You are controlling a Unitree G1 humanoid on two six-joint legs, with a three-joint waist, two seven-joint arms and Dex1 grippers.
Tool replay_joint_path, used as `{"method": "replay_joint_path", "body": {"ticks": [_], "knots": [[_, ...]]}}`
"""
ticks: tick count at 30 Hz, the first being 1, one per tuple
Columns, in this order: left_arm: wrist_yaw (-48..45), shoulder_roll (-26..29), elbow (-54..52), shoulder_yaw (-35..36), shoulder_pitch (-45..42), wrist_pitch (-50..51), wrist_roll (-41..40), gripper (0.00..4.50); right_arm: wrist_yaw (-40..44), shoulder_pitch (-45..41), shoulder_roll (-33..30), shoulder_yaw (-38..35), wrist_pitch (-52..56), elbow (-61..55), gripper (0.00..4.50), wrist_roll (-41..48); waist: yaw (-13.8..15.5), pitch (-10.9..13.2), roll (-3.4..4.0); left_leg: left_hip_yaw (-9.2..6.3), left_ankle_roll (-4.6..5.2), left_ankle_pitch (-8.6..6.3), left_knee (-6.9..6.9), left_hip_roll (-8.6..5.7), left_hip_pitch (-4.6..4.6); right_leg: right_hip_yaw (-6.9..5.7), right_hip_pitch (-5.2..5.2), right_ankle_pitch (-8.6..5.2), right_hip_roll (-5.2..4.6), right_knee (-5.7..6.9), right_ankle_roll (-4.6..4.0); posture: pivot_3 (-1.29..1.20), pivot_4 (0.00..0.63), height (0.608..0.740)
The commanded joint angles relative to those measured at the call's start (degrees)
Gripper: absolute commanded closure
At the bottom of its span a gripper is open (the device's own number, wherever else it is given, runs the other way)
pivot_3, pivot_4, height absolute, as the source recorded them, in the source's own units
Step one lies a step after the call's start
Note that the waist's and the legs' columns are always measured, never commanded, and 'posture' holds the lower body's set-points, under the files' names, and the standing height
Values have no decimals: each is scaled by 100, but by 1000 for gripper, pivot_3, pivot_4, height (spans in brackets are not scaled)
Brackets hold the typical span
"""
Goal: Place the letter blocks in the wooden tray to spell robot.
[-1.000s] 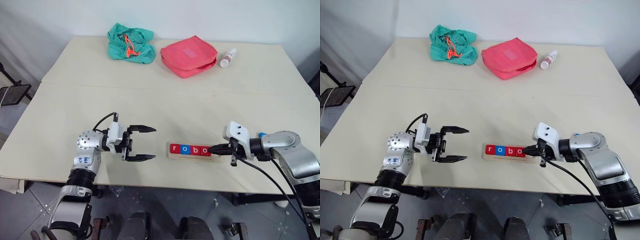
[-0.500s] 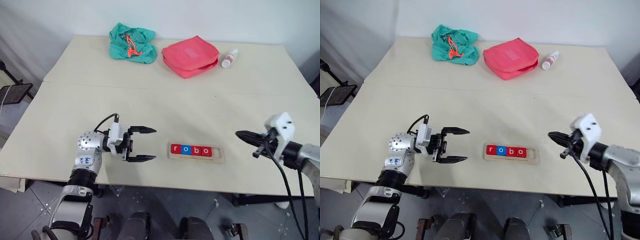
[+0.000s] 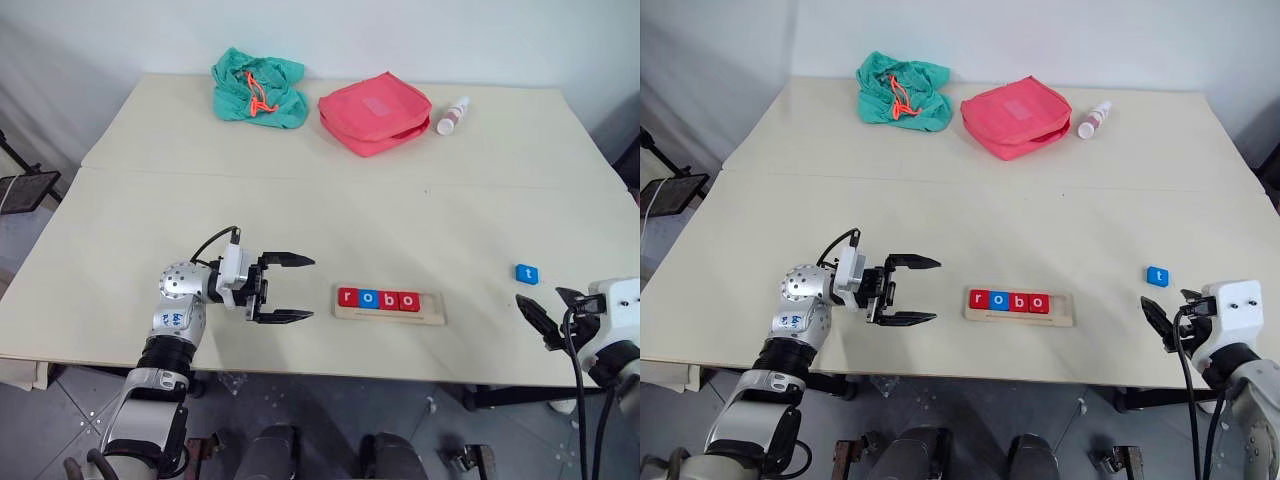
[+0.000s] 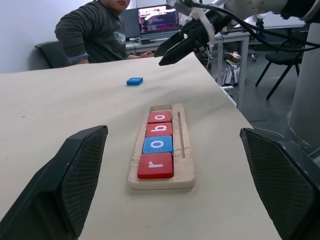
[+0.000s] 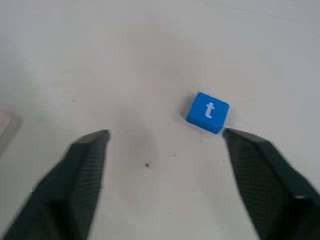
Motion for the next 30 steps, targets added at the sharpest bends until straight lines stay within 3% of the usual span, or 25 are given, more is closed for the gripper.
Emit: {"method": "replay_joint_path", "body": {"ticks": [1, 6, 21, 30], "knots": [[-63, 10, -72, 19, -86, -1, -18, 0, -313, 98, 148, -218, 23, -359, 12, 146, 0, 0, 0, 1, 0, 0, 0, 0, 0, 2, 0, 0, 0, 0, 0, 0, 150, 740], [-86, 46, -162, 18, -26, 50, -42, 0, -682, -66, 244, -137, 43, -184, 12, 131, -1, 0, 1, 2, 0, 0, 0, -1, 1, 5, 0, 0, 0, 0, 0, 0, 150, 740], [19, 188, -696, 23, 258, 333, -76, 0, -1151, -2132, 49, 712, -830, 2664, 12, -648, -21, -4, 7, 9, 0, 0, -5, 1, 7, 14, -2, 0, 1, 4, 0, 0, 150, 740], [148, 241, -976, 44, 453, 426, -97, 0, -1204, -2283, 118, 838, -1199, 3281, 12, -817, -29, -5, 10, 10, 0, 0, -5, 1, 6, 13, -3, 0, 1, 4, 0, 0, 150, 740]]}}
